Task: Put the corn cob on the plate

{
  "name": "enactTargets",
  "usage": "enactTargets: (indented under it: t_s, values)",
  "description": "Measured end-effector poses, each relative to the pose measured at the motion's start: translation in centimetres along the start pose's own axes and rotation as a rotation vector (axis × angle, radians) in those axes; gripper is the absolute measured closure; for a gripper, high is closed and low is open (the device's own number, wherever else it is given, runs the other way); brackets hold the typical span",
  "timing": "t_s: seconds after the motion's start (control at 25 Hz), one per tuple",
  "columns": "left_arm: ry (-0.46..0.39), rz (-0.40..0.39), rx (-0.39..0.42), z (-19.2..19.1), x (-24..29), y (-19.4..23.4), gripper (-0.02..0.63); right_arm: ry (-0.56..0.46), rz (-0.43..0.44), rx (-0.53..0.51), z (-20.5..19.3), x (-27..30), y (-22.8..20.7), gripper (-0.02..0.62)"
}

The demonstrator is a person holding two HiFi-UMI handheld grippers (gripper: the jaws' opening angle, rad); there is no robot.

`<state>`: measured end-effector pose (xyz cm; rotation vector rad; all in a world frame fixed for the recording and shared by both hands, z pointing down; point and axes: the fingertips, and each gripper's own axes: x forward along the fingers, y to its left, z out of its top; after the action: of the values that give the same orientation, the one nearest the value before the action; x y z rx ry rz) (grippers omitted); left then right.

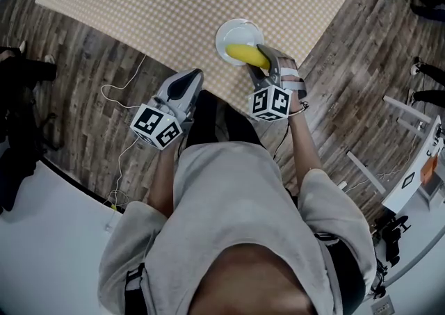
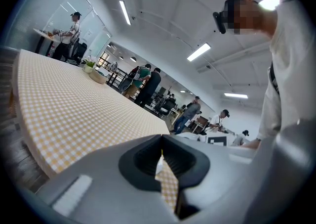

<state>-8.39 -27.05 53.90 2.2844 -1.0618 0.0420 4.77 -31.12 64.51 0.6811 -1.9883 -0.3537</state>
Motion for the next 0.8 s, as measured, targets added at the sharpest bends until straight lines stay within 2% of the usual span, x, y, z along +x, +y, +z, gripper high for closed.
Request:
enactTargets:
  t_s: [0.48,0.8]
  values:
    - [-0.034,0.052,-0.026,1.1,-0.7,2.4,0.598,0.002,0.153,-0.017,1.0,4.5,1.5,0.344]
    - [-0.06,0.081,-0.041,1.7,-1.1,3.5,0.598,0.012,0.232,0.012,1.1,5.8,1.7,0.344]
